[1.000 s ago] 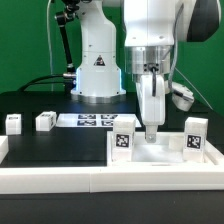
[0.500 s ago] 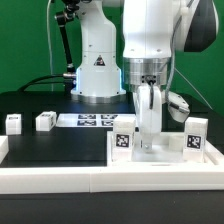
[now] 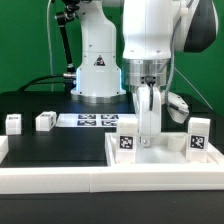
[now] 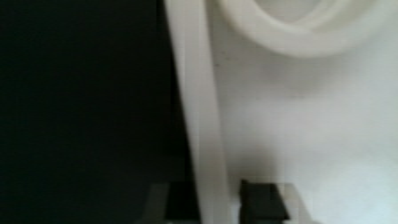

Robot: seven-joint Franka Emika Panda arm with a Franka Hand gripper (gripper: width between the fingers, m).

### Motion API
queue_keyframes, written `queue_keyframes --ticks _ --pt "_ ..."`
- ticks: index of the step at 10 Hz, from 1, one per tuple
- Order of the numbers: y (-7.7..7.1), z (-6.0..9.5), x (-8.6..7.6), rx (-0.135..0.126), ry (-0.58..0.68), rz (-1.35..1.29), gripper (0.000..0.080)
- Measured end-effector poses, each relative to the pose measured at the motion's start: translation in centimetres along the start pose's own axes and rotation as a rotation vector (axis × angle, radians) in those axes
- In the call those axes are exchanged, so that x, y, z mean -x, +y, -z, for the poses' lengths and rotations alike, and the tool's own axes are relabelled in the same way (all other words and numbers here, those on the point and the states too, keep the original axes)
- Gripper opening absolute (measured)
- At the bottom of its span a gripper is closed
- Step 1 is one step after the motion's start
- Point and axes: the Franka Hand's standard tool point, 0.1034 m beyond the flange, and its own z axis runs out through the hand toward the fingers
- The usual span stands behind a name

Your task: Assemble square table

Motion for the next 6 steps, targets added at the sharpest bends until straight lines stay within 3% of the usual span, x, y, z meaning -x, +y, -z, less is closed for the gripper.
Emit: queue_keyframes --ticks 6 --pt "0.1 -0.03 0.14 0.002 0.0 0.041 0.0057"
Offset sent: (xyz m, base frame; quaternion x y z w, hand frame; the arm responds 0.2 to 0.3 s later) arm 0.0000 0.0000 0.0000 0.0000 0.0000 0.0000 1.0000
